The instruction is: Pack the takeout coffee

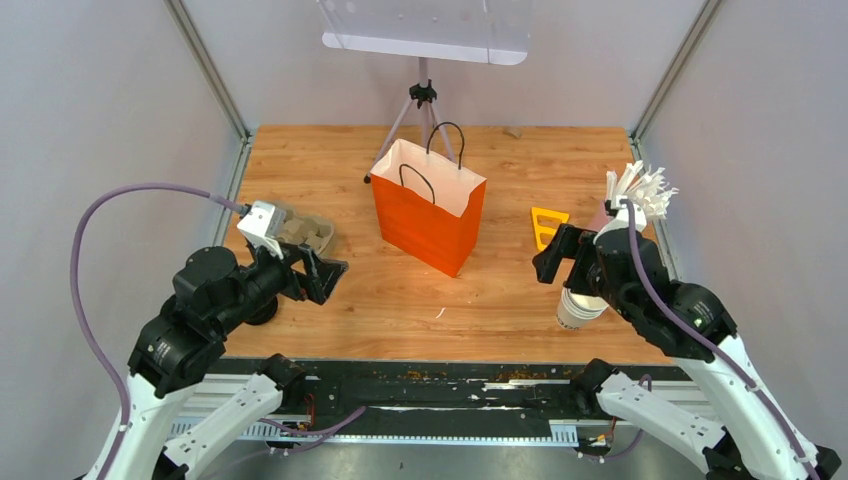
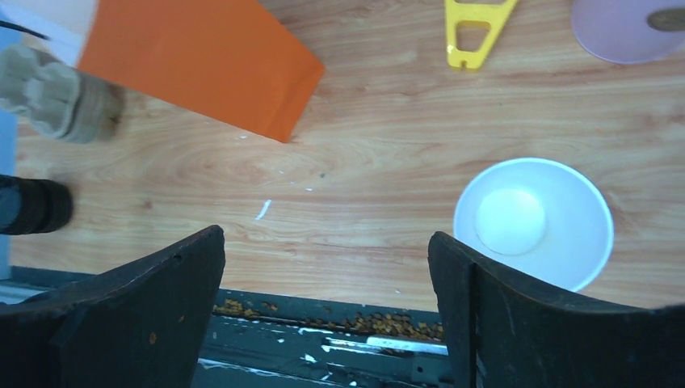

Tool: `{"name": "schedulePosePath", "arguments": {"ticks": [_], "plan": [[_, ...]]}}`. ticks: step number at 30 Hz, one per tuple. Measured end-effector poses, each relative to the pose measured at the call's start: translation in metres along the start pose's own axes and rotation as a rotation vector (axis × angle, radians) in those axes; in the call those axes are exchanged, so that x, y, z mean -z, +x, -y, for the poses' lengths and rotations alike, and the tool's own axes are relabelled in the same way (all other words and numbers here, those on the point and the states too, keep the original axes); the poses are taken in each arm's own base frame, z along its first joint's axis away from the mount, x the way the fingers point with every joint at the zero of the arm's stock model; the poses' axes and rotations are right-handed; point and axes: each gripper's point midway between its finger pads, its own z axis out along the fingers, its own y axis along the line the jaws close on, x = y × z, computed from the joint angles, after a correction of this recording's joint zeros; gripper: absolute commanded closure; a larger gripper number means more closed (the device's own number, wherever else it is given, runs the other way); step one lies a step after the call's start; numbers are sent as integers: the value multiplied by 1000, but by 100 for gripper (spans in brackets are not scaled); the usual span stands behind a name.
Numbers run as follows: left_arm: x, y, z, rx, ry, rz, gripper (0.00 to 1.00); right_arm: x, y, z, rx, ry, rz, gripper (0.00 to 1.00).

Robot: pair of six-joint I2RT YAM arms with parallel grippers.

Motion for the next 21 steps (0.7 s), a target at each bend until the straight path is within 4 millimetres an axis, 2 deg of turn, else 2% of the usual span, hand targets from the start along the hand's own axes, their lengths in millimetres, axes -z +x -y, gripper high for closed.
{"name": "schedulePosePath", "arguments": {"ticks": [4, 7, 14, 21], "plan": [[-9, 14, 0, -15, 20, -25, 0, -12, 11, 17, 40, 116, -52, 14], [-13, 24, 2, -13, 41, -56, 0, -23, 20, 31, 89, 220, -107, 29], [-11, 22, 8, -12, 76, -48, 0, -38, 36, 54, 197, 389, -213, 51], [-5, 19, 11, -13, 91, -25, 0, -42, 40, 61, 221, 425, -230, 60]]}}
